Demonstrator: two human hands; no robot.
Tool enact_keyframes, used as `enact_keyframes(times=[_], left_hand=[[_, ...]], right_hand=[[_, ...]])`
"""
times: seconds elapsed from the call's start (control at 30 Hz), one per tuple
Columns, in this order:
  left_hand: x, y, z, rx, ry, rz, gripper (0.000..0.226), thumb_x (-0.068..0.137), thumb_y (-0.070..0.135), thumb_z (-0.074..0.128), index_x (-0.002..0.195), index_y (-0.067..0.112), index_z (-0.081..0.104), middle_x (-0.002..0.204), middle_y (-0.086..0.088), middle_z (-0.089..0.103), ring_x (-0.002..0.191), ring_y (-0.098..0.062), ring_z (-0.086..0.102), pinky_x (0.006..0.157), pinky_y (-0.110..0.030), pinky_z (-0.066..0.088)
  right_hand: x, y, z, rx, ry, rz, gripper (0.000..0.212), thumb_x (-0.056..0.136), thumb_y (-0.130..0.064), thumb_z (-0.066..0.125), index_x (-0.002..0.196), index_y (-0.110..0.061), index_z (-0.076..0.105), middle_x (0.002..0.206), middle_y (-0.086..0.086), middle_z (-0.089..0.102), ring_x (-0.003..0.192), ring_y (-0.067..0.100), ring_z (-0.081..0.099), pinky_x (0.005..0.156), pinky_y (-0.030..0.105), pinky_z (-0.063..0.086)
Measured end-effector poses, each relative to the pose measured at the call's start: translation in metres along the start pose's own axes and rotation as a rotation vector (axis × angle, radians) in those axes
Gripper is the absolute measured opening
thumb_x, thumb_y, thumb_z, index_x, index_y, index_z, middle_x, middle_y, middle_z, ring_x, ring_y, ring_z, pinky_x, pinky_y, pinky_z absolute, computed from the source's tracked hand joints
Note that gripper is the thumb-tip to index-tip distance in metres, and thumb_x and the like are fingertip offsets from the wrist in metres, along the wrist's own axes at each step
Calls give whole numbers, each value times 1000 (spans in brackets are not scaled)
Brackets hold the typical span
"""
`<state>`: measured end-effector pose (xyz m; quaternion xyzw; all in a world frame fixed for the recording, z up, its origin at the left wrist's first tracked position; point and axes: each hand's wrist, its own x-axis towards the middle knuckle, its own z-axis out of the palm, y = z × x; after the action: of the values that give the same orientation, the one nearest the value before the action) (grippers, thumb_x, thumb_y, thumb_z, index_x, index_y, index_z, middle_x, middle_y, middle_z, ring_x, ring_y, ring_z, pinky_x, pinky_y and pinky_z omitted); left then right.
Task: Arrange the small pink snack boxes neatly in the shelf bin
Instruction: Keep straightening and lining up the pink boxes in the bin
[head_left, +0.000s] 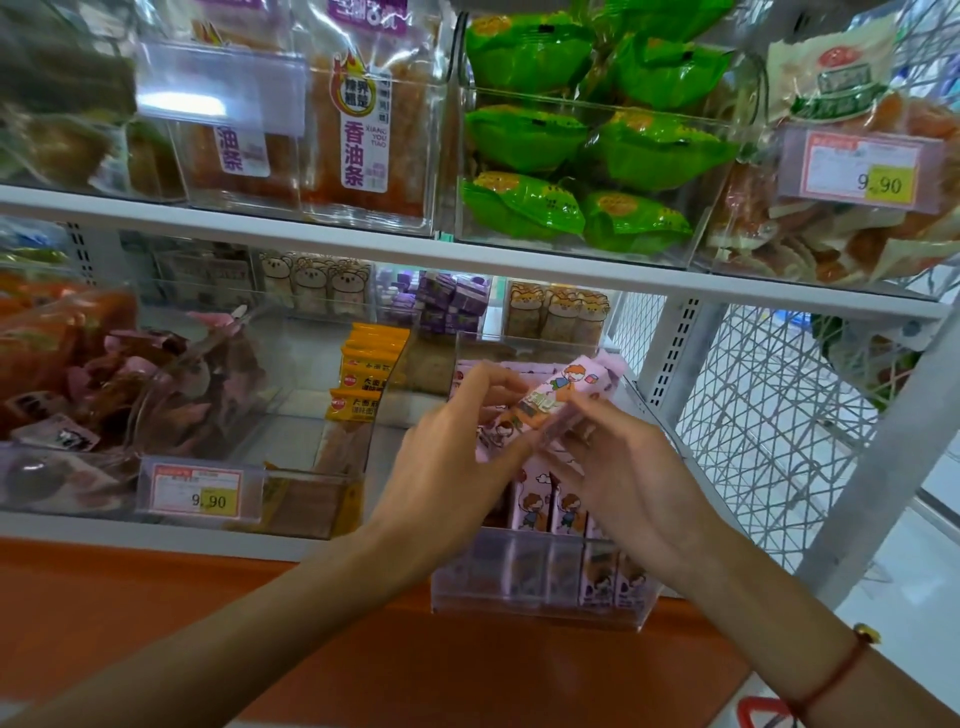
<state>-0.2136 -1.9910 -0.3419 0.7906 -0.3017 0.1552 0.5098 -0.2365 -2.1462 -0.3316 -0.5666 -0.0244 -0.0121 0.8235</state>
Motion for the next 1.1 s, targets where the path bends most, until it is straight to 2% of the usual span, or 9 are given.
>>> enact_keyframes(times=[0.1,0.2,0.33,0.47,0.6,0.73,0.9,1.0,1.1], left_hand=[[1,-1,1,88,-21,32,23,93,28,60,112,36,51,113,19,62,99,5,59,86,-27,54],[2,-3,3,207,25,119,33,86,31,67,115,34,54,119,21,54,105,3,51,85,-16,45],[4,-3,2,217,47,134,35,82,41,65,115,33,54,108,24,58,97,6,54,80,-14,46],[9,1,-2,-57,-27,-33,35,89,41,56,122,31,56,109,21,65,96,7,61,75,-14,52],[13,9,-6,-462,-190,-295,17,86,39,56,90,30,70,85,0,73,78,-13,71,61,-13,53],[14,9,-7,-539,-288,-501,27,81,44,59,83,21,74,84,0,76,75,-10,72,59,-12,51],[14,4,-6,-408,-277,-357,21,91,25,59,111,24,65,97,7,73,87,0,68,67,-7,51],[14,1,-8,-350,-177,-222,28,86,12,65,107,29,56,108,12,65,98,5,62,78,-5,48],[12,1,-9,-343,-128,-158,31,85,9,66,105,28,53,109,12,63,100,6,60,77,-4,45]], right_hand=[[0,-1,0,-49,22,-37,14,91,-19,55,88,-8,62,87,9,66,92,21,65,90,37,50],[-3,3,3,-170,137,-142,34,78,-25,66,106,-8,63,98,7,72,98,19,68,87,34,55],[-6,3,7,-314,204,-232,49,65,-35,72,109,-16,62,101,-1,73,97,13,69,89,36,55],[-7,-3,6,-442,184,-264,55,70,-42,67,121,-22,60,104,-4,72,93,8,69,82,30,55],[-7,-6,1,-422,217,-165,52,71,-48,63,115,-21,64,81,-6,72,67,5,67,63,20,49],[-3,-3,0,-376,240,-88,49,81,-51,60,118,-19,61,97,5,70,76,10,65,68,25,46],[-4,-6,-2,-434,158,-252,29,91,-31,55,120,-30,53,106,5,69,86,7,68,60,13,50],[-7,-5,0,-543,-7,-401,31,94,-19,54,116,-39,49,116,2,63,105,7,62,74,13,51],[-7,-4,-1,-543,-77,-458,33,94,-13,54,118,-35,47,120,5,61,111,11,59,80,19,52]])
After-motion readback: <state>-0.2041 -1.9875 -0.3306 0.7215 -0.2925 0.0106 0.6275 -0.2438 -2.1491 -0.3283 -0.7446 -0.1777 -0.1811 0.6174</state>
